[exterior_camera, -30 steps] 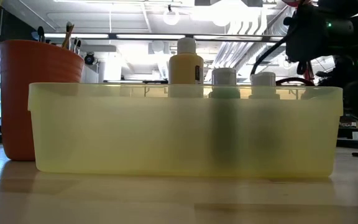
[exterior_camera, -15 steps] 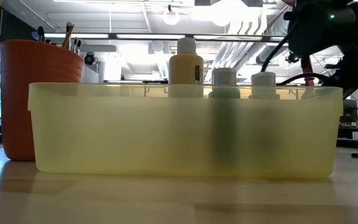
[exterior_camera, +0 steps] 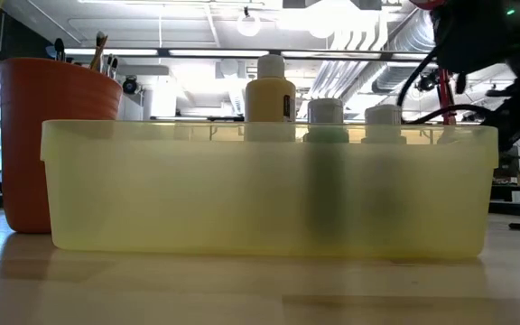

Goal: Pick & Place Paint Supplies
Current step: Put the silver paintbrush into the orange cup

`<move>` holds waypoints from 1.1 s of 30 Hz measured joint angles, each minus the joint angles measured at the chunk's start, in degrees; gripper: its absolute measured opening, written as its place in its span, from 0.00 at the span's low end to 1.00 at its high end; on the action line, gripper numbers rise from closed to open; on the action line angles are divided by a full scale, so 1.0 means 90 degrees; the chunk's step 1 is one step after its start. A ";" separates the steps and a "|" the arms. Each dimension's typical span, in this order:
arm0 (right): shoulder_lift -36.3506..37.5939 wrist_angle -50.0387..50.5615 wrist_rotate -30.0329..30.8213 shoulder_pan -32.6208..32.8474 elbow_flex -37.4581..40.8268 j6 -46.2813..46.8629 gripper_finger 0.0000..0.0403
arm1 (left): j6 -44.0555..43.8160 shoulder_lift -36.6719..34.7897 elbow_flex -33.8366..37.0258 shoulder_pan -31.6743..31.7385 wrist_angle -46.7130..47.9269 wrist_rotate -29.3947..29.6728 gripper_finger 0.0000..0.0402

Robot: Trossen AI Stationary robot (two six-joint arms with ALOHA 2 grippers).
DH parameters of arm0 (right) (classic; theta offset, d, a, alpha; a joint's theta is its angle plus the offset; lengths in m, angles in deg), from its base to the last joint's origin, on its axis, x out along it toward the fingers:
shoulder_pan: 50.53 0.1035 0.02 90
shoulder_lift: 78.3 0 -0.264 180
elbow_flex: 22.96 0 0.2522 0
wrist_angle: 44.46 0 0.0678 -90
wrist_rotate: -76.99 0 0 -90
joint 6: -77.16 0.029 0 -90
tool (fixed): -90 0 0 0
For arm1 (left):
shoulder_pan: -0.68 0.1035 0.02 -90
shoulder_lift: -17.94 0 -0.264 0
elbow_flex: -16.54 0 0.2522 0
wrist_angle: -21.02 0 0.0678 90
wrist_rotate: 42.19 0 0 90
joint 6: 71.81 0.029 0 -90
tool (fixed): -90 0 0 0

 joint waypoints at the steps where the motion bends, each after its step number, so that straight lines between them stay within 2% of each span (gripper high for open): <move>1: 0.0000 -0.0003 0.0040 0.0092 0.0000 0.0101 0.23 | 0.0000 0.0000 0.0000 0.0000 -0.0001 0.0000 0.29; 9: 0.0002 -0.0139 0.0221 0.0711 0.0002 0.0478 0.23 | 0.0000 0.0000 0.0000 0.0000 0.0000 0.0002 0.29; 14: 0.0002 -0.0638 0.0271 0.0925 0.0005 0.0626 0.23 | 0.0000 0.0000 0.0000 0.0000 -0.0002 0.0002 0.29; 22: 0.0002 -0.0327 0.0920 0.1129 0.0005 0.1226 0.23 | 0.0000 0.0000 0.0000 0.0000 -0.0002 0.0002 0.29; 33: 0.0005 -0.0415 0.0688 0.1258 0.0250 0.1404 0.23 | -0.0001 0.0000 0.0000 0.0000 -0.0002 0.0002 0.29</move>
